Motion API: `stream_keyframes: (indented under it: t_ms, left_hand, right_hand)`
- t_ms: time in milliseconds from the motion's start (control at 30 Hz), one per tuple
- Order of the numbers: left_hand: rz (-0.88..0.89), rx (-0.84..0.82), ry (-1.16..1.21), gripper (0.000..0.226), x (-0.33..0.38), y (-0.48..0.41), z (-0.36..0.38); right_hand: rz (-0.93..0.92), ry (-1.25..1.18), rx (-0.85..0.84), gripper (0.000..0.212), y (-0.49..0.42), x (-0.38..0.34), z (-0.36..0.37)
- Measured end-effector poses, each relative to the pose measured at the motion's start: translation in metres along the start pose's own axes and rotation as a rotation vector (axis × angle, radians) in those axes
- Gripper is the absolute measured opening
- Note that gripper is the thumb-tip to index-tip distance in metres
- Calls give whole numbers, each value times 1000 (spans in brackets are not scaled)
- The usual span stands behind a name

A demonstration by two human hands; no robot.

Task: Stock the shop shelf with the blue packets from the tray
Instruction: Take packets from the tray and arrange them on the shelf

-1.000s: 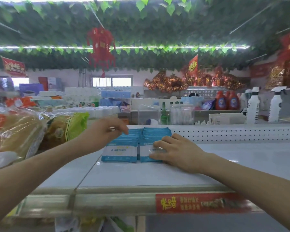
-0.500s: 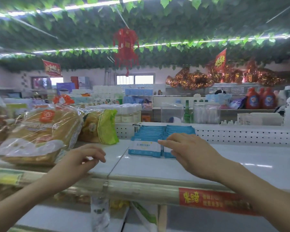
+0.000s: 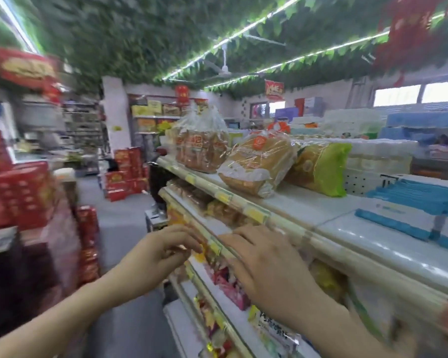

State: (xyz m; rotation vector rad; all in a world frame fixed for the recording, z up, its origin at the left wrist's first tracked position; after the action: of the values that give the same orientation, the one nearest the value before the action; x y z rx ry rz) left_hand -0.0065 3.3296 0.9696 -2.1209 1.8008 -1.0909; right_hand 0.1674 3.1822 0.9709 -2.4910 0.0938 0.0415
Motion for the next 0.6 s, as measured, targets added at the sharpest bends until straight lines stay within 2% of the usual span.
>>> stream_keyframes:
  t_ms: [100,333,467,600]
  left_hand:
    - [-176,63,-142,37,-4,102,-23]
    - [-614,252,-353,21,28,355,-65]
    - [-852,300,-419,29,31,484,-52]
    - [-1043,272,-395,33,11,582,-25]
  right_hand:
    - [-114,-150,-102,41,8,-56,51]
    - [-334,-403,-390,49,71,-228,168]
    - [-392,-531,-639,42,126,-312,221]
    - [-417,-584,-876,41,174,-372,273]
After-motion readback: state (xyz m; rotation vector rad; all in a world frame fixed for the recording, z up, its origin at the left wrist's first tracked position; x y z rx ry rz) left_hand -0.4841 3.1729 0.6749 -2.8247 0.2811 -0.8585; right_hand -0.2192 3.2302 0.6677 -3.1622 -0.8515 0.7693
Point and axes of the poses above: each hand's wrist, its own y-axis away from the middle knuckle, its own z-axis out of the palm, x = y × z, the point moved 4 cm from there along -y, towards the middle knuckle, and after that the axes turned 10 degrees about z, right-handed, at the moved point
